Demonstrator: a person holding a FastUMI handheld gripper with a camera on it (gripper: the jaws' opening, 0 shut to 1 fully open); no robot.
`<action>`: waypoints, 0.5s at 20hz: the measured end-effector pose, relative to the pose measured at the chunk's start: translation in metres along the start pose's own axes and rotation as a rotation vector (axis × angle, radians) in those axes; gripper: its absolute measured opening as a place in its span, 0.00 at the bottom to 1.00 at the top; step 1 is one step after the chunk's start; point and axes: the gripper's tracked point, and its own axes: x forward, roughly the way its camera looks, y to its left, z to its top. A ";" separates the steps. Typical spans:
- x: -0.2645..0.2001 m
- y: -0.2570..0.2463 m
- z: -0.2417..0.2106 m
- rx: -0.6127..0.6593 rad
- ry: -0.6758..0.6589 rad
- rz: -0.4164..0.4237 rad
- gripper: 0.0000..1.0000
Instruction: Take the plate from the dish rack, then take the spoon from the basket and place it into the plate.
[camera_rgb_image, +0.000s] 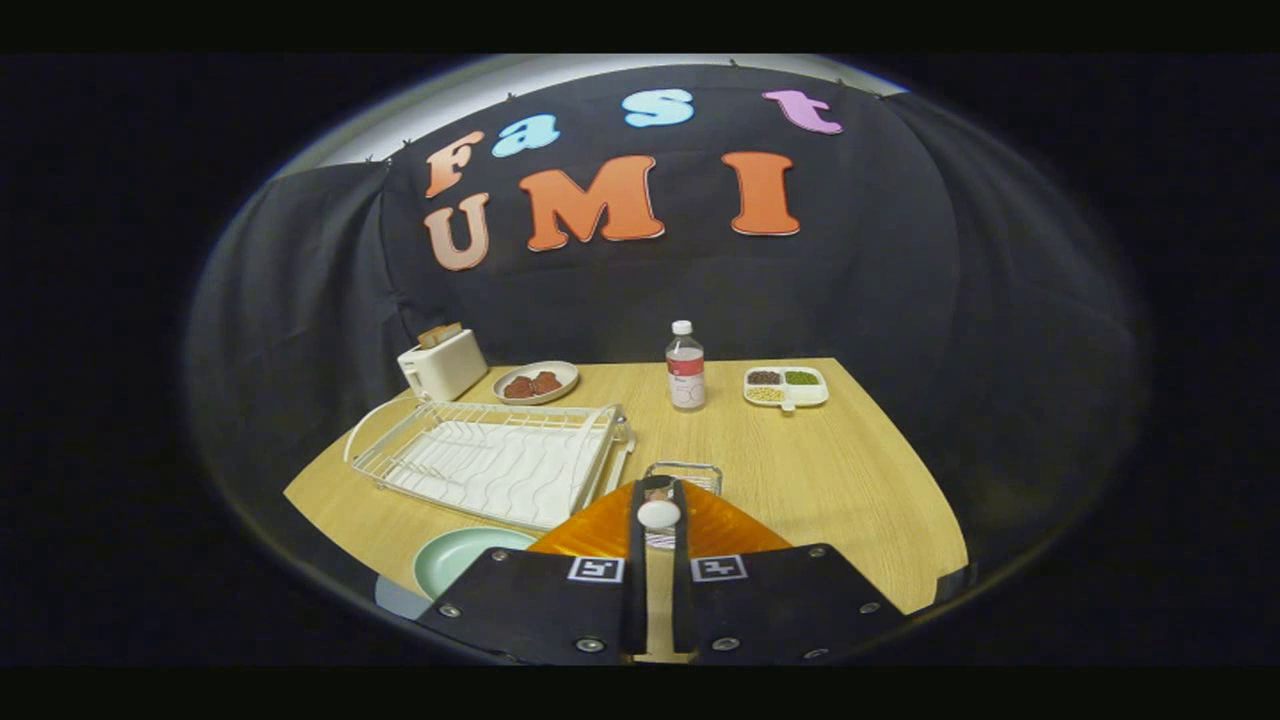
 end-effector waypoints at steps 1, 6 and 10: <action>-0.007 0.005 0.001 0.017 -0.002 0.023 0.10; -0.029 0.030 -0.007 0.064 0.023 0.138 0.10; -0.037 0.059 -0.026 0.028 0.064 0.239 0.10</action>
